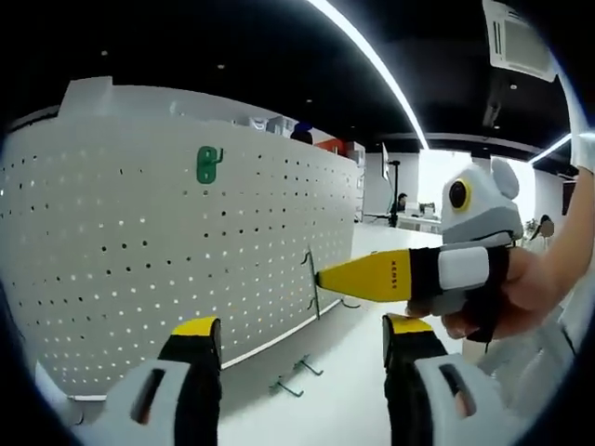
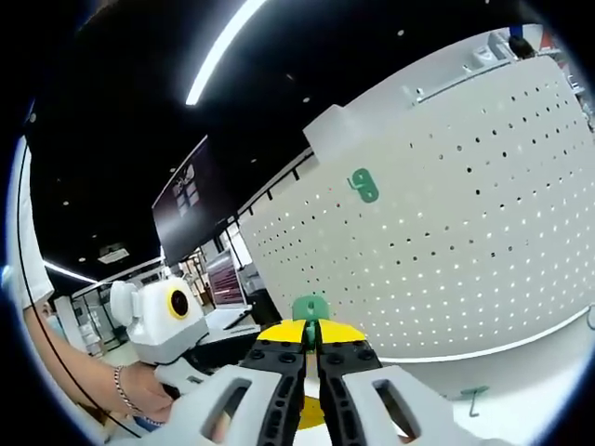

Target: Insert the hook assembly into the mounting plate slot until the hook locks in place.

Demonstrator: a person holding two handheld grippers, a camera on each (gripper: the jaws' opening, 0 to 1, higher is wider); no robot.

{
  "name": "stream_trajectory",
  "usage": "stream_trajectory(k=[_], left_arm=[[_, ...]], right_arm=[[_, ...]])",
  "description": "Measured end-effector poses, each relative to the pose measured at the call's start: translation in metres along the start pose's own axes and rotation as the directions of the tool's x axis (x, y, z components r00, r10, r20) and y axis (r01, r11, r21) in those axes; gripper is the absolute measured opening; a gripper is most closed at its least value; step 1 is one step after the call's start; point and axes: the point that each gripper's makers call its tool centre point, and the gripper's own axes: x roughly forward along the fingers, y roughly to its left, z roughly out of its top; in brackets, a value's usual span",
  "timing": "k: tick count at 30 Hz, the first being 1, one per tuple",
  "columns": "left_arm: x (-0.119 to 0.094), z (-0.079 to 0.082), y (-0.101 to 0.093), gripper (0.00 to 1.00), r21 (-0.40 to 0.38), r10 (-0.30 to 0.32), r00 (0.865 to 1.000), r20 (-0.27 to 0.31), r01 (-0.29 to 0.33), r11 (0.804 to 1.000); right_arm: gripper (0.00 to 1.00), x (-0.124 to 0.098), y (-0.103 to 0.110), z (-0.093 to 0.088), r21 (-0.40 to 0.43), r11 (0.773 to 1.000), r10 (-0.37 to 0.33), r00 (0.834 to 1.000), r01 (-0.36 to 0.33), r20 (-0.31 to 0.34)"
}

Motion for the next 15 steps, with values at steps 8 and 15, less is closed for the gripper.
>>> stream_trajectory(k=[8, 15], left_arm=[[0.0024, -0.0050, -0.0005, 0.94, 0.038, 0.013, 0.999, -0.031, -0.012, 0.999], [0.0012, -0.0089, 0.0002, 0.91, 0.027, 0.013, 0.999, -0.044, -0.011, 1.000]], right_arm=[[0.00, 0.0001, 0.0004, -0.0010, 0.005, 1.000, 0.001, 1.000, -0.001, -0.004], [0.00, 0.0002, -0.0013, -0.0042, -0.100, 0.995, -0.027, 0.999, 0.023, -0.045]])
